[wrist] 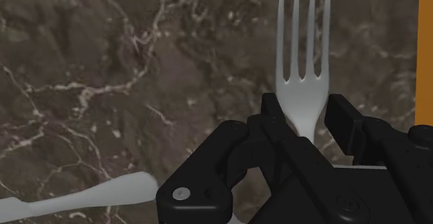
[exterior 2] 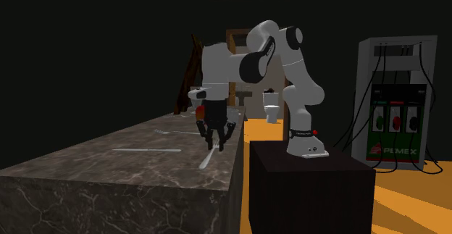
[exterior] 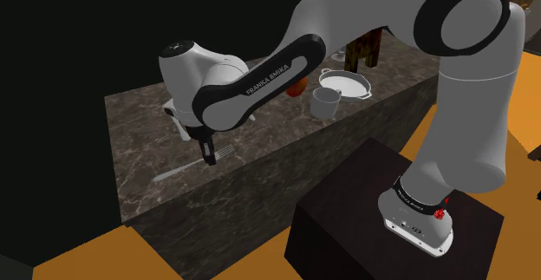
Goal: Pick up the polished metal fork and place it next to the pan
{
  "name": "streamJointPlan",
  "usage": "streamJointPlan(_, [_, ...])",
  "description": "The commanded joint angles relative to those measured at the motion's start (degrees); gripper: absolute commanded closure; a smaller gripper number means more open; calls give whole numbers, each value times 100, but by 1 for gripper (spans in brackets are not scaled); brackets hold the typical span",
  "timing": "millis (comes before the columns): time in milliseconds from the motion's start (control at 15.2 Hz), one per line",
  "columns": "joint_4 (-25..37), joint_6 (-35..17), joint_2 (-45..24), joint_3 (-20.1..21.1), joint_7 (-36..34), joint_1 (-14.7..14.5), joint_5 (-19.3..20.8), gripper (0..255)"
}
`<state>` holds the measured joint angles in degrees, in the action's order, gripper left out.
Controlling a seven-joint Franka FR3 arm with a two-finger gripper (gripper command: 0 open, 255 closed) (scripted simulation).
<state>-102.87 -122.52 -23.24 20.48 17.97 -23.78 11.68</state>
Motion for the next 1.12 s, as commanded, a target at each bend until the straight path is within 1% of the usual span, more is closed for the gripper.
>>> streamJointPlan(0, [-30,-23,-2,-14,10,19,4,255])
streamJointPlan(1056, [550,1012,491,92,197,75,-248,255])
